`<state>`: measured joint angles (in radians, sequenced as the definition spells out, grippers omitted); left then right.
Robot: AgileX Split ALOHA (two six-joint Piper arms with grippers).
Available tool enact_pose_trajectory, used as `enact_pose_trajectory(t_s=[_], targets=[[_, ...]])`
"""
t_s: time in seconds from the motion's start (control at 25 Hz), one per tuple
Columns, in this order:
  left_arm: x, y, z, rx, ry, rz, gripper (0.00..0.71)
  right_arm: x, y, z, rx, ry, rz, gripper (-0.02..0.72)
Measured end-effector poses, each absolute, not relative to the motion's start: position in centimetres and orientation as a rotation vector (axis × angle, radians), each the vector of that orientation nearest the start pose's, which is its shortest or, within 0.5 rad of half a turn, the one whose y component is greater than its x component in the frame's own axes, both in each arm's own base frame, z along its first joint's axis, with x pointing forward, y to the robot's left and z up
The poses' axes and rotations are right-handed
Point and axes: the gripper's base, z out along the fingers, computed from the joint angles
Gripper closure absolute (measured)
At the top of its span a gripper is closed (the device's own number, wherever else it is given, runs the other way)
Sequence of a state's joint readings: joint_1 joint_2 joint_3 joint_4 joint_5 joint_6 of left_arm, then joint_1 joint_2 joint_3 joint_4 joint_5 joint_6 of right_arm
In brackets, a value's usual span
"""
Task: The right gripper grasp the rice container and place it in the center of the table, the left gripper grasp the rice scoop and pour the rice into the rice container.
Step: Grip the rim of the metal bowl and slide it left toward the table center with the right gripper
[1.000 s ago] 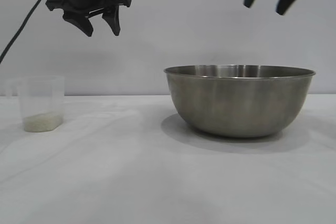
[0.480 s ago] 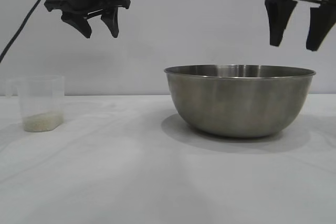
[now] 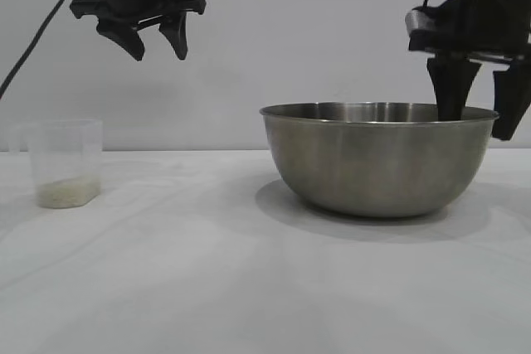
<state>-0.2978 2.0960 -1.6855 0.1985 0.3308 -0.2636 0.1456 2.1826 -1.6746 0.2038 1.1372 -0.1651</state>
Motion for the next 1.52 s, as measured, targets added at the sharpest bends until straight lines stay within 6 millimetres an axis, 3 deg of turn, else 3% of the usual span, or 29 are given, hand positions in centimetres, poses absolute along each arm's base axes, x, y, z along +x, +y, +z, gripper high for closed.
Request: enact_pose_trajectory(t_s=[0.08, 0.24, 0.64, 0.84, 0.92, 1.12, 1.16, 1.28, 1.52], targets=[[47.2, -13.9, 23.4, 0.211, 2.211, -0.135, 0.251, 42.7, 8.0, 16.0, -0.341, 3.092, 0.303, 0.703], [47.2, -13.9, 23.5, 0.212, 2.209, -0.134, 0.251, 42.8, 8.4, 16.1, -0.293, 3.073, 0.356, 0.703], [47.2, -13.9, 23.5, 0.212, 2.21, -0.133, 0.251, 42.9, 11.6, 16.3, -0.29, 2.986, 0.461, 0.703], [47.2, -13.9, 23.5, 0.212, 2.21, -0.133, 0.251, 42.9, 12.0, 16.4, -0.299, 2.978, 0.468, 0.703], [47.2, -13.9, 23.5, 0.212, 2.21, -0.133, 0.251, 42.9, 12.1, 16.4, -0.303, 2.973, 0.476, 0.604], [47.2, -13.9, 23.5, 0.212, 2.21, -0.133, 0.251, 42.9, 12.1, 16.4, -0.333, 2.971, 0.48, 0.213], [47.2, -13.9, 23.5, 0.212, 2.21, -0.133, 0.251, 42.8, 12.1, 16.4, -0.345, 2.978, 0.482, 0.169], [47.2, -13.9, 23.5, 0.212, 2.21, -0.133, 0.251, 42.7, 12.0, 17.7, -0.375, 2.957, 0.464, 0.148], [47.2, -13.9, 23.5, 0.212, 2.21, -0.133, 0.251, 41.3, 10.7, 27.0, -0.416, 2.671, 0.335, 0.148]])
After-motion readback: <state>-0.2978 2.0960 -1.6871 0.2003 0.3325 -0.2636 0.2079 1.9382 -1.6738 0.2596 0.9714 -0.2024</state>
